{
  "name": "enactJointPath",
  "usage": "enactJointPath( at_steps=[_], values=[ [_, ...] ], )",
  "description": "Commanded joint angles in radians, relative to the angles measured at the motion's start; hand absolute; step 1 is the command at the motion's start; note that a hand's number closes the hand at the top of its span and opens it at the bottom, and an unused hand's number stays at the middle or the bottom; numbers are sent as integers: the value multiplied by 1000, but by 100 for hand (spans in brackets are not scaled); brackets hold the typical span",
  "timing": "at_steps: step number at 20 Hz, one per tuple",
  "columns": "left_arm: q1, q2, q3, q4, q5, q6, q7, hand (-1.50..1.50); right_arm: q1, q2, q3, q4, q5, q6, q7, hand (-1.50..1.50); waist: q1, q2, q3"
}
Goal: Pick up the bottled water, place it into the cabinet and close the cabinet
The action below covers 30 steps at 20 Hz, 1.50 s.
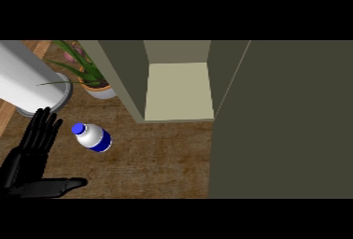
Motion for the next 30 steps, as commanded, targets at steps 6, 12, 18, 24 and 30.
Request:
enactJointPath(
  at_steps=[6, 12, 18, 24, 30],
  values=[
    [-134, 17, 52, 325, -55, 1, -152, -150, 104, -5, -34, -197, -194, 24, 34, -150, -4, 2, -1],
    [-209, 1, 34, 493, -95, 13, -182, -150, 150, -35, -93, -186, -255, 68, -5, -150, -9, 1, 0],
    [-255, 40, 91, 697, -99, -13, -318, -150, 191, -33, -80, -193, -254, 70, -19, -150, 0, 3, -1],
    [-280, 0, 106, 861, -106, -13, -485, -150, 264, -20, -50, -192, -222, 119, -81, -150, -6, 1, -1],
    [-357, 8, 124, 1024, -74, -120, -562, -150, 262, -55, -88, -178, -261, 110, -87, -150, -6, 4, -2]
  ],
)
